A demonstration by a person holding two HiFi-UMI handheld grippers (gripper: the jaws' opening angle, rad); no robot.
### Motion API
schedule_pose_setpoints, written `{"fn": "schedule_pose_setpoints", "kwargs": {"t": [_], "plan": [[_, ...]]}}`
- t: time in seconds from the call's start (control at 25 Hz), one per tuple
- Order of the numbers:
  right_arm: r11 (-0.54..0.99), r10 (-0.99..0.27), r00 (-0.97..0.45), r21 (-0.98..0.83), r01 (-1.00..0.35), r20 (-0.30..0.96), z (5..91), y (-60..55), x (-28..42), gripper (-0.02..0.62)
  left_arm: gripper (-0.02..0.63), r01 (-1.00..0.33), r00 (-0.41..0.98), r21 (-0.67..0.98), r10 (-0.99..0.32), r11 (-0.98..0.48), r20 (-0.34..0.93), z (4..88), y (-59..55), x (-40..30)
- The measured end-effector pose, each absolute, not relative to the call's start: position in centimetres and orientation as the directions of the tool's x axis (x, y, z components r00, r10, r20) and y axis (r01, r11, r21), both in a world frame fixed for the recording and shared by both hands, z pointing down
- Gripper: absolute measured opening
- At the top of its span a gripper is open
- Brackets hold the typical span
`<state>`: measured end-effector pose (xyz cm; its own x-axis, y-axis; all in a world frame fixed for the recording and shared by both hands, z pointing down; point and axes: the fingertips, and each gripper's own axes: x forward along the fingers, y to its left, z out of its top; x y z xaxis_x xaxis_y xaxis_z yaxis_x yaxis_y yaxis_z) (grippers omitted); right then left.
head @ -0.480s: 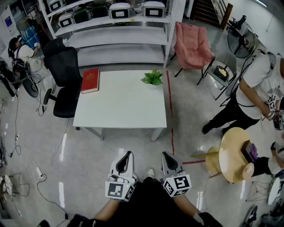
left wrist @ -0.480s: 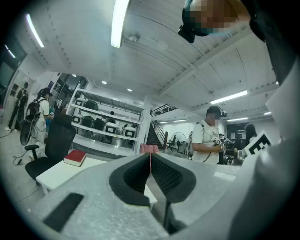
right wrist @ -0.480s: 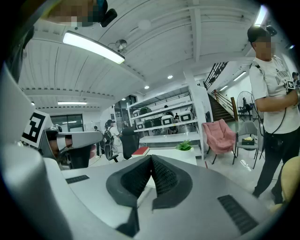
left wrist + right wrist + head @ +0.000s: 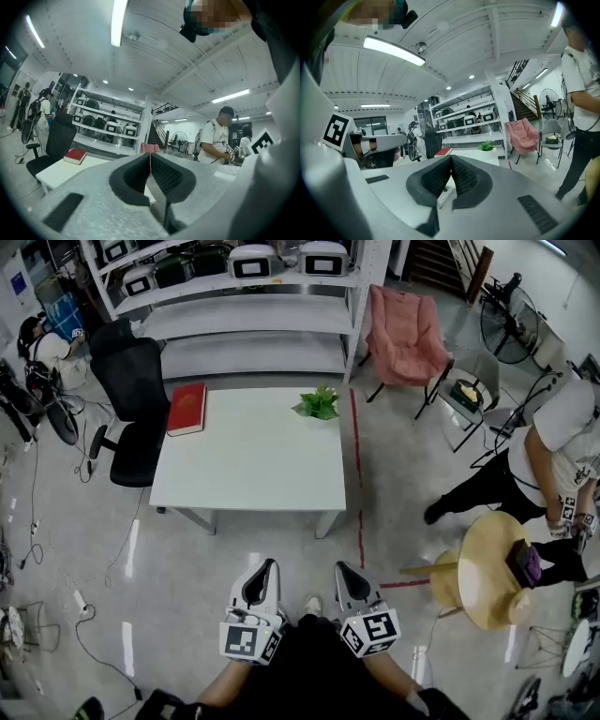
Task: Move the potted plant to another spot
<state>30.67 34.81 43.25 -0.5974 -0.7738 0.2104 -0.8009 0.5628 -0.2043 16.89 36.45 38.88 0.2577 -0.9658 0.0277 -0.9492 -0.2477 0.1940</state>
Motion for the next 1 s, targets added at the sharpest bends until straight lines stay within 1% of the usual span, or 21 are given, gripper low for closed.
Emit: {"fn": "schedule_pose_setpoints", "kwargs": {"t": [0.32,0.52,0.8,1.0], "plan": [[0.615,-0.736,-0.647,-0.202,-0.762,0.2,43.7,34.0,32.1,0.012,0.021,-0.962,0.228,0.166,-0.973,-0.218,0.039,38.9,35.7,19.0],[0.633,-0.72,-0.664,-0.203,-0.747,0.2,44.2,32.6,32.6,0.012,0.023,-0.969,0.195,0.164,-0.979,-0.184,0.054,39.1,35.0,19.2],[0.64,-0.706,-0.671,-0.203,-0.741,0.225,45.7,29.6,30.8,0.012,0.023,-0.966,0.195,0.188,-0.979,-0.179,0.067,40.9,31.6,17.8],[0.629,-0.717,-0.656,-0.184,-0.755,0.237,46.2,25.7,28.1,0.012,0.023,-0.959,0.222,0.196,-0.973,-0.205,0.065,41.3,27.2,15.2]]}}
